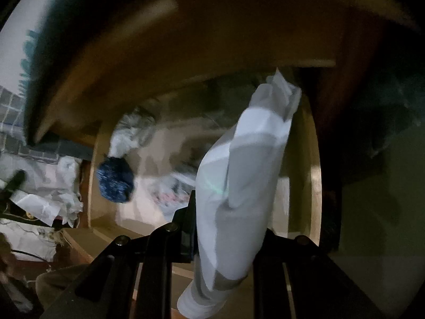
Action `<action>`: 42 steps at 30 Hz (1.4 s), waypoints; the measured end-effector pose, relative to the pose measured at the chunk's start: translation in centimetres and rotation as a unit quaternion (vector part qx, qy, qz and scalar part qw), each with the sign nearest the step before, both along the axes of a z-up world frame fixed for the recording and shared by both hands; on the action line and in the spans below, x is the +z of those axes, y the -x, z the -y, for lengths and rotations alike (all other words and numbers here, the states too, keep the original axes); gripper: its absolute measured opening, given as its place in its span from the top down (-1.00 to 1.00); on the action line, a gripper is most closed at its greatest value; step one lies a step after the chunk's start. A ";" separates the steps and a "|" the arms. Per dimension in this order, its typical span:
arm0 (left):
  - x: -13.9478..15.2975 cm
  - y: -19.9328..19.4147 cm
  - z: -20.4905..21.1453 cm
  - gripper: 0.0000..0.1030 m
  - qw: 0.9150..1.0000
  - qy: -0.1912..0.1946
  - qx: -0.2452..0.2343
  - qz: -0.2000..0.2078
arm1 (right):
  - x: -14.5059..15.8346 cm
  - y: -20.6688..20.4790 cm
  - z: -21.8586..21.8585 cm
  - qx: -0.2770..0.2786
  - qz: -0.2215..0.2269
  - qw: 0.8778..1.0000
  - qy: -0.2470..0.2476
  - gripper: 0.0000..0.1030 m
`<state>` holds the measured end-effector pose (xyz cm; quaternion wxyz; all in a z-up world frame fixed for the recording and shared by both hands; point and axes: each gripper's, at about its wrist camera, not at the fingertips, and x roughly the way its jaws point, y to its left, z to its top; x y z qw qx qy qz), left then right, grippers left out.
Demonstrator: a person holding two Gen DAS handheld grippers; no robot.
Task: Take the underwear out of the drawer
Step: 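Move the left tool back down into the drawer, then carry the white cloth with the right tool and release it into the white box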
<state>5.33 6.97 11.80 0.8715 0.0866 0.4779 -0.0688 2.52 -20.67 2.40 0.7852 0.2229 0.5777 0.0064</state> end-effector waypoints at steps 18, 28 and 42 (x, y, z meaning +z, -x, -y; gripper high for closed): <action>-4.5 -0.3 -1.2 0.02 0.998 0.039 0.033 -0.039 | 6.4 2.4 -4.0 0.032 0.021 0.999 0.018 0.68; -4.5 -0.5 -1.6 0.02 0.997 0.044 0.044 -0.045 | 14.6 4.6 -4.8 0.040 0.074 0.996 0.035 0.68; -4.2 -0.6 -2.4 0.02 0.997 0.046 0.052 -0.042 | 30.7 -0.2 -5.3 0.053 0.205 0.973 0.095 0.68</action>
